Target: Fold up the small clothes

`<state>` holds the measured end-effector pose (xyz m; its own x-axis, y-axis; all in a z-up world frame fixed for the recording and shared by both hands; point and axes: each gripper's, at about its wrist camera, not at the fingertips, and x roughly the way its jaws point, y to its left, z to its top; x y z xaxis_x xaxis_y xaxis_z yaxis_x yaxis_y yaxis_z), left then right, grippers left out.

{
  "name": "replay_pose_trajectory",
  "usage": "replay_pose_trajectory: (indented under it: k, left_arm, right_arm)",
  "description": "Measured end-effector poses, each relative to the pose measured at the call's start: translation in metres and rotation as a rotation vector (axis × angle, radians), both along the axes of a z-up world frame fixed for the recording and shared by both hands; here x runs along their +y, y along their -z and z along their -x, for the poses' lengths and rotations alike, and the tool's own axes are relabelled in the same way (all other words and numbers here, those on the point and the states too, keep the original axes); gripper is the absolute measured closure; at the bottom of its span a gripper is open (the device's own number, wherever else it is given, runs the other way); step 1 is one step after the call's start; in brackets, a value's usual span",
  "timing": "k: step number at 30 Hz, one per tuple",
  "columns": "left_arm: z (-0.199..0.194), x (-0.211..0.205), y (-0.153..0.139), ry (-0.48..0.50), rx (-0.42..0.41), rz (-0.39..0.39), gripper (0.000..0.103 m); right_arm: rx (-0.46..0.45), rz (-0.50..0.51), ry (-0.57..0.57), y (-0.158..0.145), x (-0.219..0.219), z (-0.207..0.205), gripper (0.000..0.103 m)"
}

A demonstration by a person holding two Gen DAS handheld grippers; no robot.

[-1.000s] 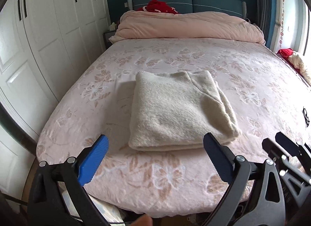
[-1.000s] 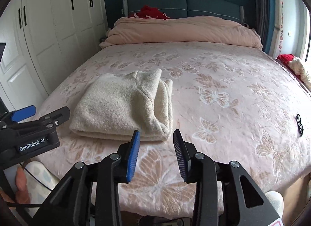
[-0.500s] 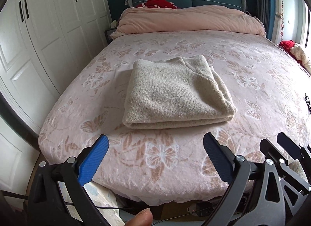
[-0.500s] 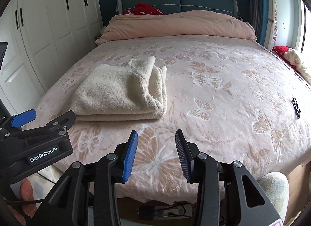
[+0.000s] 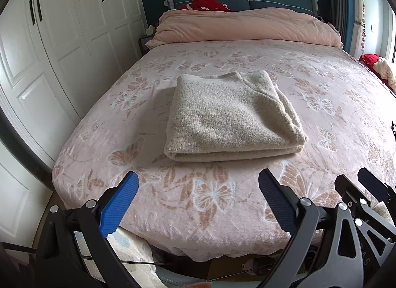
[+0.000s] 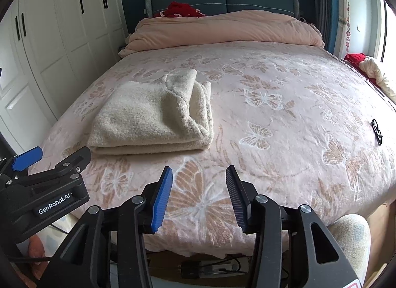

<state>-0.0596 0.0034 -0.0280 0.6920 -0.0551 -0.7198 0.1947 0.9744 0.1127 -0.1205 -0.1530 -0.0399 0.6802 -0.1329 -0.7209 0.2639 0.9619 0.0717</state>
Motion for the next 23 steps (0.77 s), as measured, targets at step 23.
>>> replay_pose_trajectory:
  k: [23]
  left_arm:
    - [0.005,0.006,0.016,-0.027,0.027,0.007,0.009]
  right_arm:
    - [0.001,0.027,-0.01,0.0,0.018,-0.002,0.051]
